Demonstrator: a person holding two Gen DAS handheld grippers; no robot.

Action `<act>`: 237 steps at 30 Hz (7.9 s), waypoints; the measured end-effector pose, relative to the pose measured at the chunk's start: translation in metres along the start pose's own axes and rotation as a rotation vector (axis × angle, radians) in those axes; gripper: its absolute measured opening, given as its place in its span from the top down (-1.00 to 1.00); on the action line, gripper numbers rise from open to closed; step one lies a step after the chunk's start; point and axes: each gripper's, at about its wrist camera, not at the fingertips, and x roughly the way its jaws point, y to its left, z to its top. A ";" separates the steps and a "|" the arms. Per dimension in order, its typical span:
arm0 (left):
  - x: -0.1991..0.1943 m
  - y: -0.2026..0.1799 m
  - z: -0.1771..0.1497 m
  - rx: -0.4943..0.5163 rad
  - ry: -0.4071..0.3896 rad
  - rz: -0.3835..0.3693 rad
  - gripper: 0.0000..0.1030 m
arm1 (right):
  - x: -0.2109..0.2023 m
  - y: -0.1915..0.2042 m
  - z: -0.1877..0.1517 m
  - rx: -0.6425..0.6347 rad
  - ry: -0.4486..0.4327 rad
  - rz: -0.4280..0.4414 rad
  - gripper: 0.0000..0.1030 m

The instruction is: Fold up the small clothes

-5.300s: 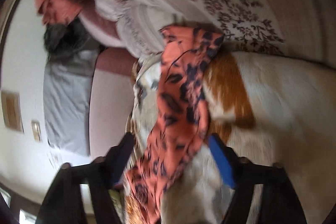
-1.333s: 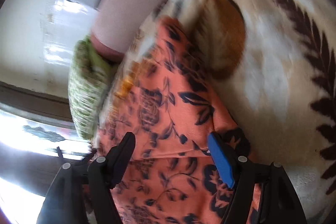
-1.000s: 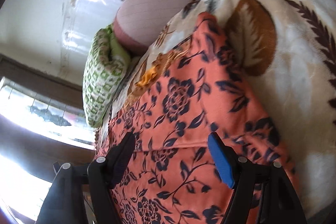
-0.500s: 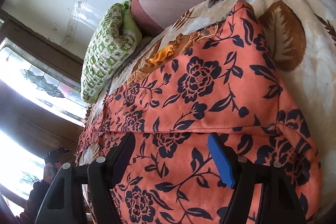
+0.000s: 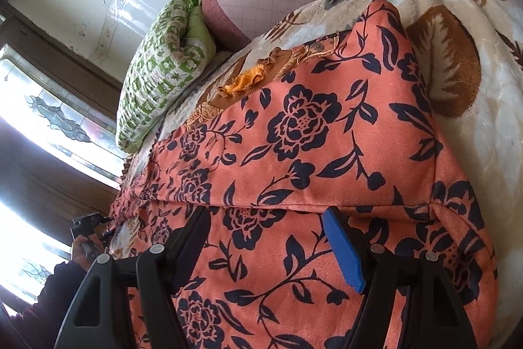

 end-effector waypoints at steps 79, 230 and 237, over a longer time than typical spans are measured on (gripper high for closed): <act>-0.020 -0.219 -0.325 1.161 0.162 0.045 -0.09 | -0.009 -0.089 0.034 0.464 -0.104 0.187 -0.47; -0.219 0.061 -0.310 1.089 0.226 -0.029 0.07 | -0.180 -0.018 -0.198 0.092 0.145 -0.404 0.84; -0.216 0.051 -0.327 1.148 0.268 -0.131 -0.50 | -0.176 -0.028 -0.201 0.141 0.169 -0.405 0.75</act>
